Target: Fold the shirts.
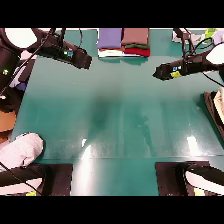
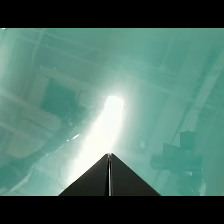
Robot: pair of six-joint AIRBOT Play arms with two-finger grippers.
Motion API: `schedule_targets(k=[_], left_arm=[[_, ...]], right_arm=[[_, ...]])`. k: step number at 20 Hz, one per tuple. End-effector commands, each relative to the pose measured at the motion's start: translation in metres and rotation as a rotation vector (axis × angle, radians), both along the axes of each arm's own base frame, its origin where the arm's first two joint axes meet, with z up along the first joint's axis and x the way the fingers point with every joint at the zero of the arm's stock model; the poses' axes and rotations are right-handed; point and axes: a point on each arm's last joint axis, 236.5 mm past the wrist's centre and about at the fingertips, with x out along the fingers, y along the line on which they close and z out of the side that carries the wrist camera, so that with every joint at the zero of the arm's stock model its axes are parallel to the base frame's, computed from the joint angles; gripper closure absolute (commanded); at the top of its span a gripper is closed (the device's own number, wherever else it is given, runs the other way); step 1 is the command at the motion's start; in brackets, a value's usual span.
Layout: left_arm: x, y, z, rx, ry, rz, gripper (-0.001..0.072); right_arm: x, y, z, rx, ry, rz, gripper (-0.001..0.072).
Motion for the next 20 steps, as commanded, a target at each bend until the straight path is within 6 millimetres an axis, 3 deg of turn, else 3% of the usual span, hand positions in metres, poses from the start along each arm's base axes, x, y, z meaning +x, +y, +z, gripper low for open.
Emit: schedule_targets(k=[1, 10, 14, 16, 18, 20], left_arm=[[0.0, 0.0, 0.0, 0.0, 0.001, -0.001, 0.0687], [0.0, 0.0, 0.0, 0.0, 0.0, -0.001, 0.0686], [0.015, 0.0, 0.015, -0.026, -0.082, 0.021, 0.0687], [0.009, 0.043, -0.007, 0.11, 0.003, 0.08, 0.0687], [-0.015, 0.103, -0.027, 0.214, 0.164, 0.159, 0.0688], [-0.036, 0.154, -0.027, 0.216, 0.209, 0.268, 0.0688]], right_arm=[[0.0, 0.0, 0.0, 0.001, 0.001, 0.0, 0.0697], [-0.001, 0.0, -0.001, 0.0, 0.004, 0.001, 0.0697], [-0.003, 0.0, -0.002, -0.003, 0.015, 0.006, 0.0697], [-0.005, 0.0, -0.003, -0.005, 0.023, 0.009, 0.0697], [-0.01, 0.0, -0.006, -0.01, 0.044, 0.019, 0.0697], [-0.014, 0.0, -0.008, -0.015, 0.061, 0.026, 0.0697]])
